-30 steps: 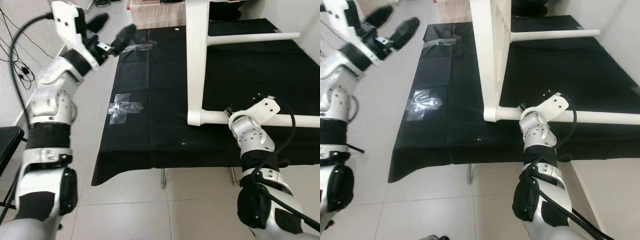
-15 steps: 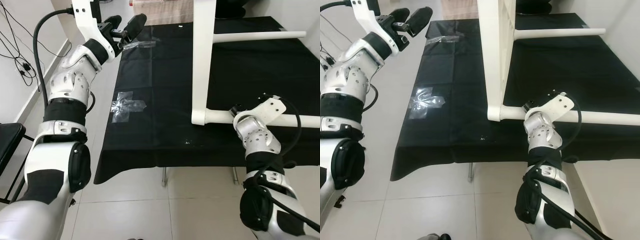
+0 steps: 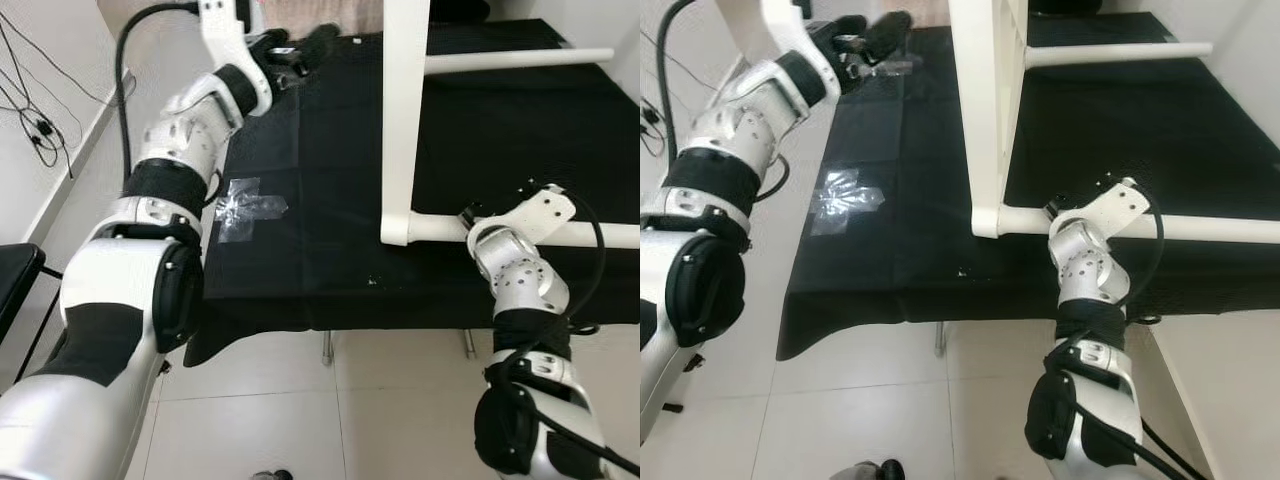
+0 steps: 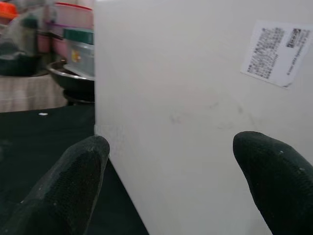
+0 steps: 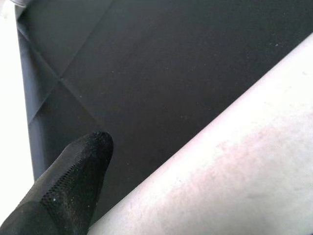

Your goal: Building children table

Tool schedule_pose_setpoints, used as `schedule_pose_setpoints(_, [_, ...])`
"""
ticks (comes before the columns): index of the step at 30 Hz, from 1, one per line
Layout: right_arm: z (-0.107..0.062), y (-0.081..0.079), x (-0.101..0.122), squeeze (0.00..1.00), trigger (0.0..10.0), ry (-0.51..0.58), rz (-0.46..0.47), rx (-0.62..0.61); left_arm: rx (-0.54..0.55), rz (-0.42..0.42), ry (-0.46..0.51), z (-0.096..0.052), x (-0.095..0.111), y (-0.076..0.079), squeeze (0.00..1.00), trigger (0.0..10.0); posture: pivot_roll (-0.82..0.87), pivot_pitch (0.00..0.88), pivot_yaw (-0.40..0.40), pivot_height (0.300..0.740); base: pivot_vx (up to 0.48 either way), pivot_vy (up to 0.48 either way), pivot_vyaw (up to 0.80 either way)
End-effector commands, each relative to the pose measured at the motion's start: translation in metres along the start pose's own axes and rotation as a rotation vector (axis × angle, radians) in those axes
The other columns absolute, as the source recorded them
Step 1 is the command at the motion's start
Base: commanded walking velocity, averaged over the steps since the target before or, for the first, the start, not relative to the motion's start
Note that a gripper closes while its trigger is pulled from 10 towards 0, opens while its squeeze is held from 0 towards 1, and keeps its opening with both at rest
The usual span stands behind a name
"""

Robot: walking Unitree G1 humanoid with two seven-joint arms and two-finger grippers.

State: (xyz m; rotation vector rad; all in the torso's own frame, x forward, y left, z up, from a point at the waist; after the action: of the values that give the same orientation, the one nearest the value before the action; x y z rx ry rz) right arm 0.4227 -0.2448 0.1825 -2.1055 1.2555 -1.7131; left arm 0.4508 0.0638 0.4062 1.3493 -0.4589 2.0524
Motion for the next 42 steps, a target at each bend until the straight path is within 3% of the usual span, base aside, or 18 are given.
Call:
schedule_pose_setpoints(1, [0.0,0.017,-0.019,0.0,10.0,-0.065,-0.029,-0.055,-0.026,0.014,-0.01,0.003,-0.002,0.006,0.0,10.0,-0.11,0.267,0.076,0.74,0.0,0.0,0.0])
schedule_pose_setpoints(6, [-0.013,0.021,-0.003,0.0,10.0,-0.016,-0.042,-0.049,-0.047,0.024,-0.01,0.008,0.0,0.013,0.0,10.0,-0.11,0.296,0.091,0.74,0.0,0.0,0.0])
schedule_pose_setpoints(9, [-0.03,0.023,0.038,0.0,10.0,0.107,-0.034,-0.038,-0.06,0.035,-0.003,0.01,0.004,0.017,0.0,10.0,-0.12,0.312,0.098,0.74,0.0,0.0,0.0])
schedule_pose_setpoints(17, [-0.049,0.024,0.086,0.0,10.0,0.218,0.002,-0.045,-0.077,0.045,0.009,0.013,0.011,0.02,0.0,10.0,-0.12,0.315,0.098,0.74,0.0,0.0,0.0])
schedule_pose_setpoints(18, [-0.053,0.025,0.088,0.0,10.0,0.197,0.084,-0.05,-0.082,0.049,0.011,0.013,0.012,0.021,0.0,10.0,-0.12,0.315,0.099,0.74,0.0,0.0,0.0])
schedule_pose_setpoints(19, [-0.053,0.025,0.088,0.0,10.0,0.197,0.084,-0.05,-0.082,0.049,0.011,0.013,0.012,0.021,0.0,10.0,-0.12,0.315,0.099,0.74,0.0,0.0,0.0])
schedule_pose_setpoints(20, [-0.056,0.023,0.076,0.0,10.0,0.102,0.281,-0.041,-0.094,0.059,0.013,0.014,0.013,0.023,0.0,10.0,-0.12,0.313,0.1,0.74,0.0,0.0,0.0])
schedule_pose_setpoints(21, [-0.057,0.021,0.069,0.0,10.0,0.065,0.34,-0.035,-0.098,0.063,0.013,0.014,0.014,0.024,0.0,10.0,-0.12,0.313,0.1,0.74,0.0,0.0,0.0])
schedule_pose_setpoints(24, [-0.062,0.016,0.053,0.0,10.0,0.009,0.388,-0.017,-0.107,0.069,0.016,0.015,0.016,0.026,0.0,10.0,-0.12,0.311,0.099,0.74,0.0,0.0,0.0])
schedule_pose_setpoints(28, [-0.07,0.02,0.046,0.0,10.0,-0.003,0.382,-0.014,-0.118,0.083,0.02,0.016,0.019,0.028,0.0,10.0,-0.12,0.311,0.099,0.74,0.0,0.0,0.0])
schedule_pose_setpoints(32, [-0.076,0.032,0.064,0.0,10.0,0.052,0.389,-0.021,-0.123,0.089,0.027,0.016,0.024,0.028,0.0,10.0,-0.12,0.315,0.099,0.74,0.0,0.0,0.0])
schedule_pose_setpoints(35, [-0.083,0.029,0.078,0.0,10.0,0.069,0.405,0.031,-0.119,0.1,0.031,0.015,0.025,0.027,0.0,10.0,-0.12,0.315,0.099,0.74,0.0,0.0,0.0])
schedule_pose_setpoints(37, [-0.095,0.012,0.096,0.0,10.0,0.126,0.31,0.15,-0.111,0.105,0.053,0.013,0.031,0.023,0.0,10.0,-0.13,0.313,0.098,0.74,0.0,0.0,0.0])
schedule_pose_setpoints(38, [-0.095,0.012,0.096,0.0,10.0,0.126,0.31,0.15,-0.111,0.105,0.053,0.013,0.031,0.023,0.0,10.0,-0.13,0.313,0.098,0.74,0.0,0.0,0.0])
schedule_pose_setpoints(39, [-0.1,0.006,0.101,0.0,10.0,0.151,0.253,0.186,-0.107,0.106,0.062,0.012,0.033,0.021,0.0,10.0,-0.13,0.313,0.098,0.74,0.0,0.0,0.0])
schedule_pose_setpoints(42, [-0.125,-0.032,0.105,0.0,10.0,0.257,-0.051,0.429,-0.092,0.117,0.129,0.004,0.048,0.012,0.0,10.0,-0.14,0.288,0.088,0.74,0.0,0.0,0.0])
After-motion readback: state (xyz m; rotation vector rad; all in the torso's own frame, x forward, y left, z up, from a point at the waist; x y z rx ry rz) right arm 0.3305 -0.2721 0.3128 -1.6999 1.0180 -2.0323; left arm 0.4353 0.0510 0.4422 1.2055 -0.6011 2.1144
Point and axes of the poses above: a point about 5 cm out from each wrist's last joint towards the gripper, its own z axis pointing out of the wrist towards the gripper, its own x axis along the axis of the wrist's last joint, y = z × x, the point moved 6 cm from there along z, pointing out of the wrist towards the gripper, and after that the axes turned 1 degree about z, right-handed, at the moved point
